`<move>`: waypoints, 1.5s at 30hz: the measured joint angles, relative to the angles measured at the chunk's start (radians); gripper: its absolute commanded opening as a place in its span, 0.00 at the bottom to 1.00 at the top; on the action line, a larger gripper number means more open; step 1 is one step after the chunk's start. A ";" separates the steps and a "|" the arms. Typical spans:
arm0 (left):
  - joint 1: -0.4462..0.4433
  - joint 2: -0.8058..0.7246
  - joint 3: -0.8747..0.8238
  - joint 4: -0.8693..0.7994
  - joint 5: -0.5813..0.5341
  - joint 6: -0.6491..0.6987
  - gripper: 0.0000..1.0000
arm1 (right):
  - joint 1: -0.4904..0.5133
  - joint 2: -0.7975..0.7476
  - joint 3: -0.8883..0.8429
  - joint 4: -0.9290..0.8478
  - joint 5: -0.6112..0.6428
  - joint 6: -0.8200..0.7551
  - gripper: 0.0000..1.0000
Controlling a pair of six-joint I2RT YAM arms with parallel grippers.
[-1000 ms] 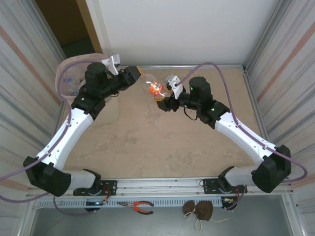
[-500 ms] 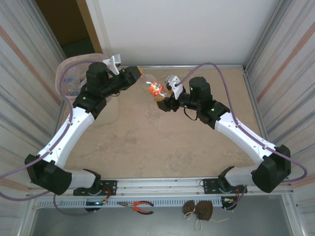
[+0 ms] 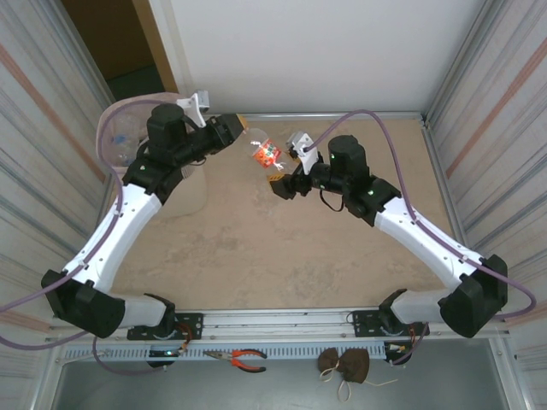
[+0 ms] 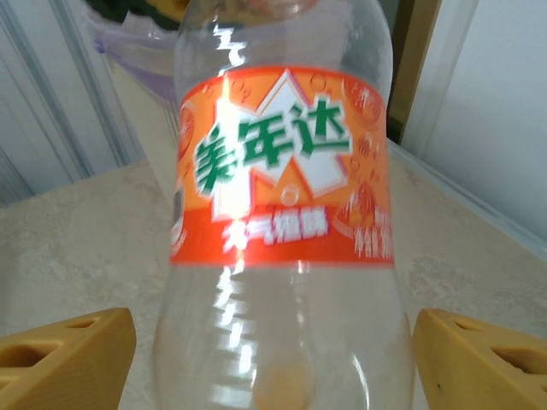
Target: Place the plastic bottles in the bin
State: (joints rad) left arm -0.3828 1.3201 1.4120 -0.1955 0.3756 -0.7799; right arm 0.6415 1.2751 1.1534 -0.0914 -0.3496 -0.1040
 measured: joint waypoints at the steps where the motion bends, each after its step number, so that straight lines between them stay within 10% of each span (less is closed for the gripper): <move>1: 0.012 0.003 0.030 -0.021 -0.003 0.028 0.18 | 0.001 -0.015 0.000 -0.008 0.009 0.000 0.85; 13: 0.194 0.047 0.409 -0.228 -0.049 0.581 0.07 | 0.000 -0.144 -0.021 -0.084 0.073 -0.001 0.85; 28: 0.233 0.229 0.455 -0.214 -0.286 1.315 0.02 | -0.002 -0.113 -0.030 -0.105 0.089 -0.002 0.85; 45: 0.253 0.373 0.438 -0.200 -0.492 1.714 0.10 | -0.047 -0.062 -0.048 -0.090 0.056 -0.001 0.85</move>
State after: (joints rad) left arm -0.1303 1.6928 1.8503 -0.3958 -0.1165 0.9337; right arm 0.5949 1.2133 1.1049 -0.1814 -0.2935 -0.1047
